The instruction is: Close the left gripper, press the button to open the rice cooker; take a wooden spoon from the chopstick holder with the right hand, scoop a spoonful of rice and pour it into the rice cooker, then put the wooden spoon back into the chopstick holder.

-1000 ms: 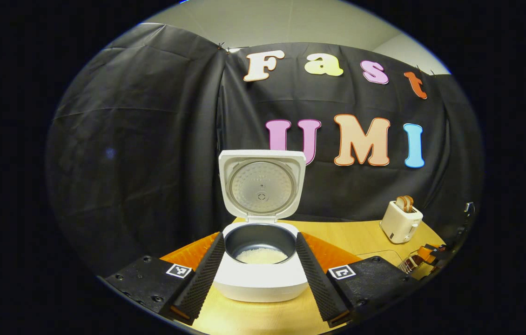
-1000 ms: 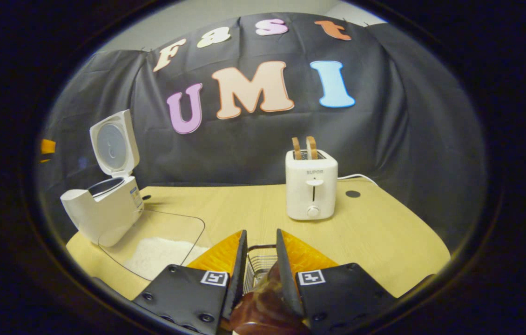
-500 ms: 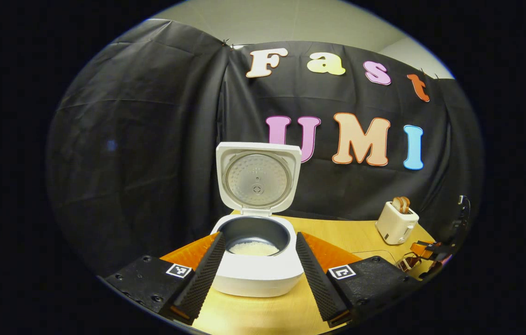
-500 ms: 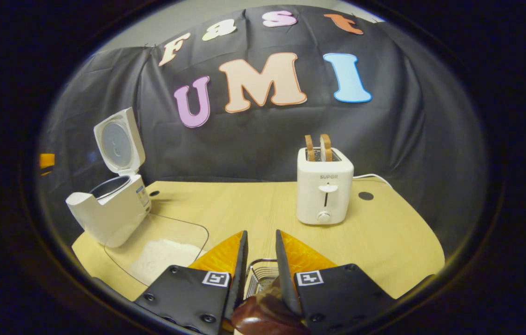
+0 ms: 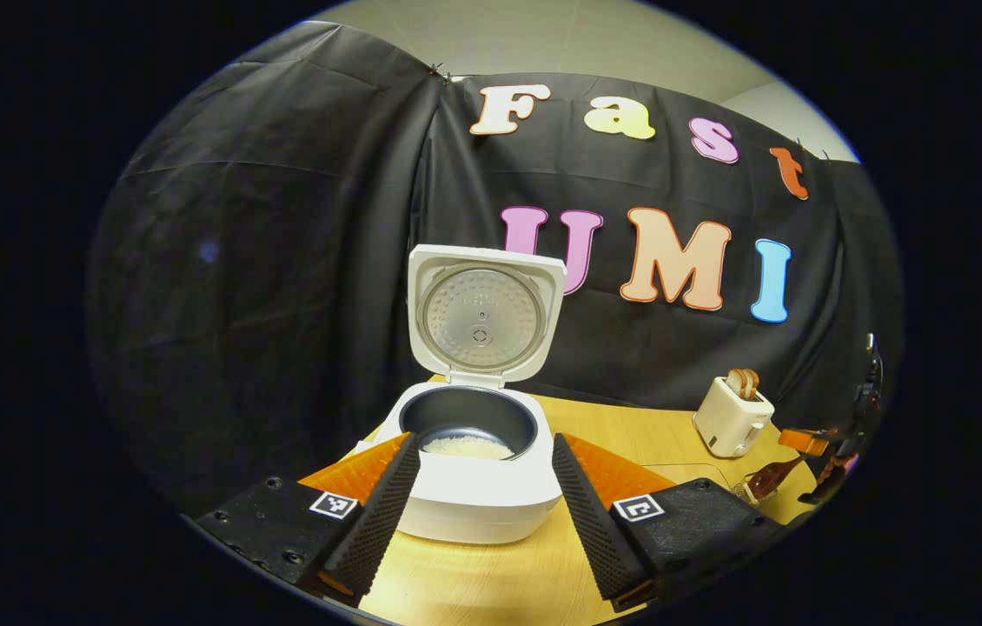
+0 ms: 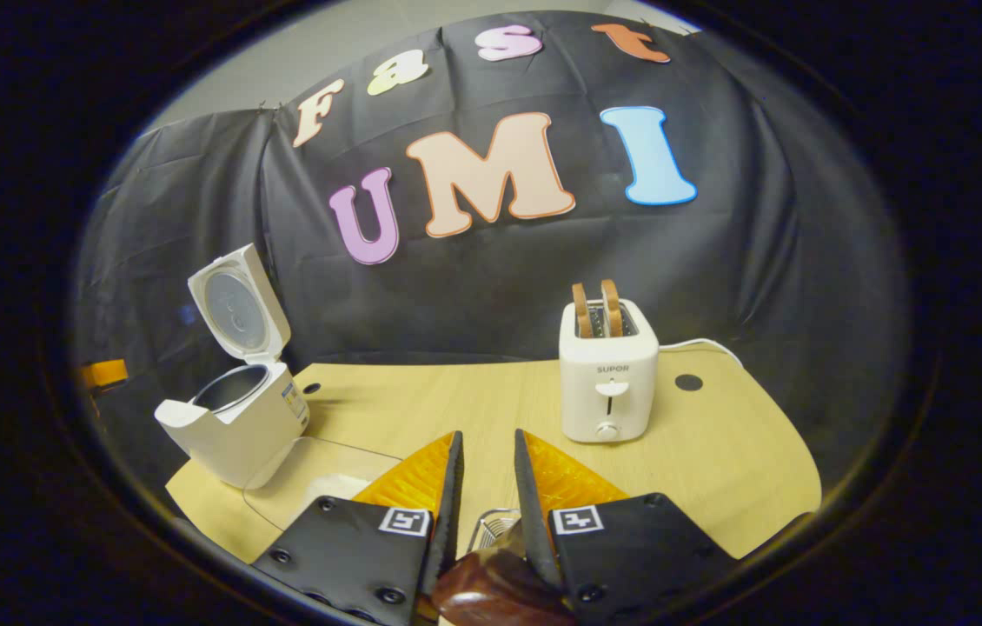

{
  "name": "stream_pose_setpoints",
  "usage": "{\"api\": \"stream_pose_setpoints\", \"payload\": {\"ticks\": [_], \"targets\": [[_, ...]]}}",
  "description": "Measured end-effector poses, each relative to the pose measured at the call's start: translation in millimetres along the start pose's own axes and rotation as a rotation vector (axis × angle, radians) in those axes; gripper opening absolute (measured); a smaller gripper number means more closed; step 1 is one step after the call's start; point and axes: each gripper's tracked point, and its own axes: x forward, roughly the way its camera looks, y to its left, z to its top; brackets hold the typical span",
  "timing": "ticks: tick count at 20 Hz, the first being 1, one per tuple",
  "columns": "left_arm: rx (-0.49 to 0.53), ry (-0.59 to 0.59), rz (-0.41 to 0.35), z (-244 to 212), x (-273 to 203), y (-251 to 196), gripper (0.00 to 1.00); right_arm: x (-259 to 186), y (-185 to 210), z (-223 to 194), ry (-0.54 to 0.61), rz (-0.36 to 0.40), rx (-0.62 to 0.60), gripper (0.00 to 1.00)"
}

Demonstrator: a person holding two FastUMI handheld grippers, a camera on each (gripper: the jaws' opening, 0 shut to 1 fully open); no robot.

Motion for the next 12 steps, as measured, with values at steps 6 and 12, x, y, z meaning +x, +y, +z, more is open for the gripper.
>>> {"api": "stream_pose_setpoints", "payload": {"ticks": [6,12], "targets": [[-0.010,0.005,-0.082,0,14,7,0.91,-26,36,46,-0.036,0.027,-0.007,0.36],[-0.024,0.020,-0.125,-3,28,25,0.91,-14,120,57,-0.040,0.125,-0.049,0.36]]}}
